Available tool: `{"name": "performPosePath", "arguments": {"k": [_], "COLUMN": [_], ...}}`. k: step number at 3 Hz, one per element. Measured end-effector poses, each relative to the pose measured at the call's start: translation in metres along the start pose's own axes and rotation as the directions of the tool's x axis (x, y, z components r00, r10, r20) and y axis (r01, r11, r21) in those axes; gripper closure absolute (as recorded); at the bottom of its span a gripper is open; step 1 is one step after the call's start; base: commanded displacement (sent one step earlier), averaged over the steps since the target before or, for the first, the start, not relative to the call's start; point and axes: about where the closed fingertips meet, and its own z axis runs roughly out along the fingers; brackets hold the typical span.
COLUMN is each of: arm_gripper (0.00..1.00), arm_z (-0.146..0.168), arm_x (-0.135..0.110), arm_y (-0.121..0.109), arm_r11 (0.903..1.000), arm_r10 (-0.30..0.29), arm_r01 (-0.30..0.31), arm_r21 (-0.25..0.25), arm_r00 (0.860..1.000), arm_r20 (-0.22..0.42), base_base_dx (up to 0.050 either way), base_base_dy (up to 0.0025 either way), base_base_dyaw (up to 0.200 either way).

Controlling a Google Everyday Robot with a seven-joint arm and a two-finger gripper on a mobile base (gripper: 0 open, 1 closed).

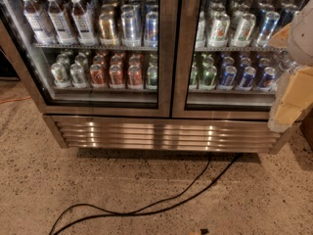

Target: Open left fridge door

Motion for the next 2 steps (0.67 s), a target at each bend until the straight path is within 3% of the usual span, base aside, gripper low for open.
{"name": "performPosePath", "arguments": {"k": [2], "arm_gripper": [0.0], "arm_z": [0.0], "arm_x": [0.0], "arm_y": [0.0], "arm_r11": [1.0], "arm_r10": [0.0], "arm_r01": [0.0], "arm_r21": [0.0], "arm_r00": [1.0], "arm_r20": [0.0], "base_base_dx": [0.05], "base_base_dy": [0.0], "base_base_dyaw": [0.0]}}
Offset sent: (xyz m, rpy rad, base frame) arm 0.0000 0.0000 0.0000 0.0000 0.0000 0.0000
